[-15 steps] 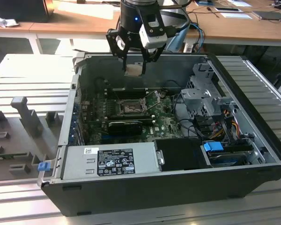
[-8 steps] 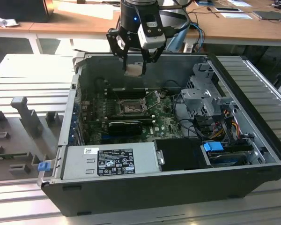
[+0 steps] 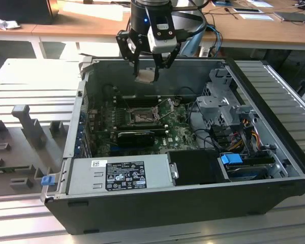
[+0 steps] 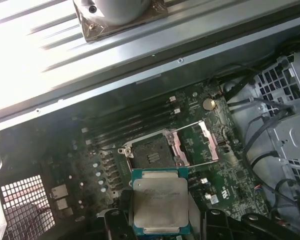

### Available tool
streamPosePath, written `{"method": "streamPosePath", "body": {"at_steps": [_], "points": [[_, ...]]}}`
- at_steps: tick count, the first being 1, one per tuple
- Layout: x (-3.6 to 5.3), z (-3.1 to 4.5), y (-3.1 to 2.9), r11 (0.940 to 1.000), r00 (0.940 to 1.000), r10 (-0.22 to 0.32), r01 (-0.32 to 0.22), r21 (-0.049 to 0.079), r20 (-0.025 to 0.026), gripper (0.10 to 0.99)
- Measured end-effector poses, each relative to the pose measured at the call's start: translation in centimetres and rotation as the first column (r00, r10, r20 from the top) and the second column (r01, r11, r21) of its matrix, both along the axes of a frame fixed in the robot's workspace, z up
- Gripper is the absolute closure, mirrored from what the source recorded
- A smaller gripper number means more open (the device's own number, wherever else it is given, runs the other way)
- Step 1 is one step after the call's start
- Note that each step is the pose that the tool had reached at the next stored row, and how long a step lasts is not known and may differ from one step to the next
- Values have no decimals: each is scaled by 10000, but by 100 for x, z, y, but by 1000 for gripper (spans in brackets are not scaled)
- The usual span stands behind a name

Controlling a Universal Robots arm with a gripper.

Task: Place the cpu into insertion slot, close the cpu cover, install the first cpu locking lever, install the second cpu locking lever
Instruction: 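Place the cpu into insertion slot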

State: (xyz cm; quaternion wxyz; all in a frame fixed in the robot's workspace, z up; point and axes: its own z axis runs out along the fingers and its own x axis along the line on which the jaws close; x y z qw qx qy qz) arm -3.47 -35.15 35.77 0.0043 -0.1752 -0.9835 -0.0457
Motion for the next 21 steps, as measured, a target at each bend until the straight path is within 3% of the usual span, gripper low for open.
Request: {"method": "streamPosePath", "body": {"at_steps": [12, 15, 17, 21], "points": [[0, 0, 0, 9976, 9976, -693, 693, 0, 0, 557], [0, 0, 0, 9947, 9947, -1027, 1027, 0, 0, 557], [0, -2, 0, 9887, 9887, -1500, 1500, 0, 0, 557], [0, -2, 0, 9821, 9821, -1882, 1882, 0, 0, 557]]}}
